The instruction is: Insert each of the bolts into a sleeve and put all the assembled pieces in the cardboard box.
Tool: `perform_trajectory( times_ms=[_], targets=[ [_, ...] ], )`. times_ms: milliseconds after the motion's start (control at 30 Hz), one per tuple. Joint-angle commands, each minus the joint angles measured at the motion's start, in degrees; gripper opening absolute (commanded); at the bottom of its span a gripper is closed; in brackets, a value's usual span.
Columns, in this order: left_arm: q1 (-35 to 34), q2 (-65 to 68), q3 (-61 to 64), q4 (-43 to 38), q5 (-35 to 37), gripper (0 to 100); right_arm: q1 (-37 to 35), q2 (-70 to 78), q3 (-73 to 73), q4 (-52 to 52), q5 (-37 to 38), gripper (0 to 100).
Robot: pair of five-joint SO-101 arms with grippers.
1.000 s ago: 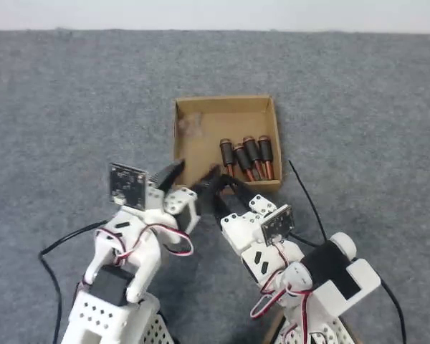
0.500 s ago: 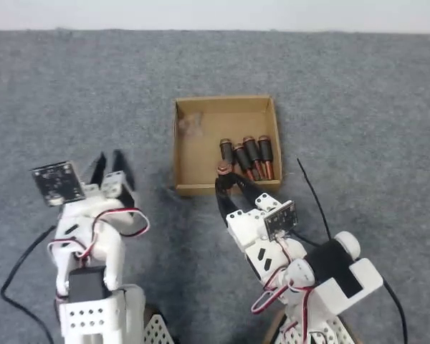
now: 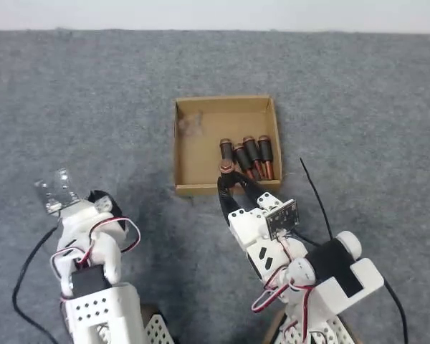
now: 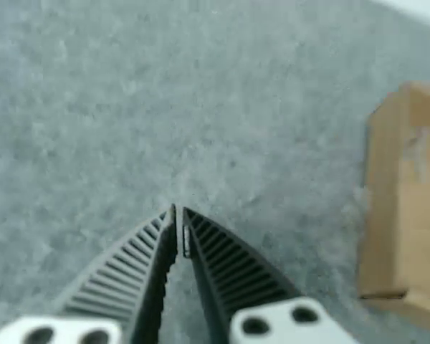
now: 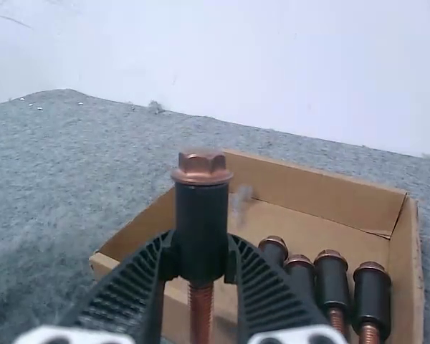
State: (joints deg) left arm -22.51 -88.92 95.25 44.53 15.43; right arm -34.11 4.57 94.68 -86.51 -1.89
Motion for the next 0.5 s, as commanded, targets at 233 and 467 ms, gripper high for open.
perform_trajectory(
  times_ms=[233, 467],
  targets=[
    [-0.4, -0.1, -0.7, 0.3, -4.2, 1, 5.4, -0.1, -8.8, 0.0, 0.6, 0.6],
    [-0.4, -0.1, -2.9, 8.9, -14.2, 1, 5.9, -0.4, -15.6, 0.2, 0.7, 0.6]
  ],
)
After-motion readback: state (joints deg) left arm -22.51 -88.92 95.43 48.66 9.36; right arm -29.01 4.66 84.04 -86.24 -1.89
